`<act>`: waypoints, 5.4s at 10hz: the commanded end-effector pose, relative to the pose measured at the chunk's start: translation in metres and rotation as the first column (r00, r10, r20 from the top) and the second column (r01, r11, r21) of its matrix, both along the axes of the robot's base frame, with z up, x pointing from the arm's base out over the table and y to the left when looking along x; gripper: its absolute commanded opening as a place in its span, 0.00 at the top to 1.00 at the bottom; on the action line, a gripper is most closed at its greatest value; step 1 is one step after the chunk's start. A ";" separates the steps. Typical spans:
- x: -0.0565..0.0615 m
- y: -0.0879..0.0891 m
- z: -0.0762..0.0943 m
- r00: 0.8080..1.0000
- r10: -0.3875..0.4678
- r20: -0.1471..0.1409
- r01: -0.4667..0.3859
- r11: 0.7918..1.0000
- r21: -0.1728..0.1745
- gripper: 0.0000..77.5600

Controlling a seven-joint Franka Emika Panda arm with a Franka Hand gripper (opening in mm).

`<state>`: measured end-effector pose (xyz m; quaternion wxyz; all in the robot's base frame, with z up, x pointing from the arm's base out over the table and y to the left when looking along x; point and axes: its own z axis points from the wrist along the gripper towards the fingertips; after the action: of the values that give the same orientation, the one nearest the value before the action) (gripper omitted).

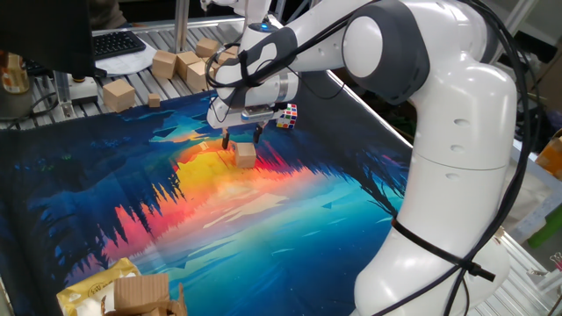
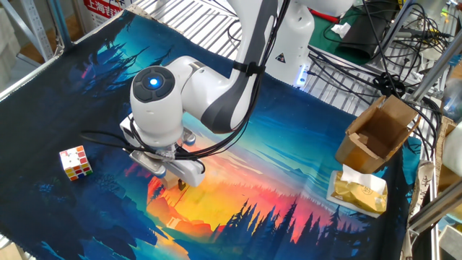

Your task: Pick up one small block

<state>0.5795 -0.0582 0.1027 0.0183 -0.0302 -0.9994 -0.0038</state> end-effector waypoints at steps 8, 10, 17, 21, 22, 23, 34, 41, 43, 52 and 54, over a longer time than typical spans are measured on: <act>0.001 -0.001 0.001 1.000 0.005 0.002 -0.005 1.000 0.000 0.00; -0.005 -0.001 -0.003 1.000 0.007 0.011 -0.007 1.000 -0.003 0.00; -0.020 -0.001 -0.012 1.000 -0.007 0.016 0.007 1.000 0.002 0.00; -0.021 -0.001 -0.012 1.000 -0.005 0.017 0.005 1.000 0.003 0.00; -0.021 -0.001 -0.012 1.000 -0.008 0.017 0.007 1.000 0.007 0.00; -0.021 -0.001 -0.012 1.000 -0.009 0.017 0.009 1.000 0.011 0.00; -0.021 -0.001 -0.012 0.999 -0.028 0.020 0.028 0.999 0.015 0.99; -0.021 -0.001 -0.012 0.999 -0.028 0.020 0.028 0.999 0.015 0.99; -0.026 -0.001 0.020 0.992 -0.129 0.015 0.128 0.991 0.049 0.99; -0.029 0.029 0.079 0.986 -0.168 0.010 0.166 0.983 0.074 0.99; -0.030 0.041 0.096 0.981 -0.191 -0.010 0.191 0.979 0.069 0.99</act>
<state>0.5502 -0.0320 0.1774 0.0125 -0.1090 -0.9932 -0.0400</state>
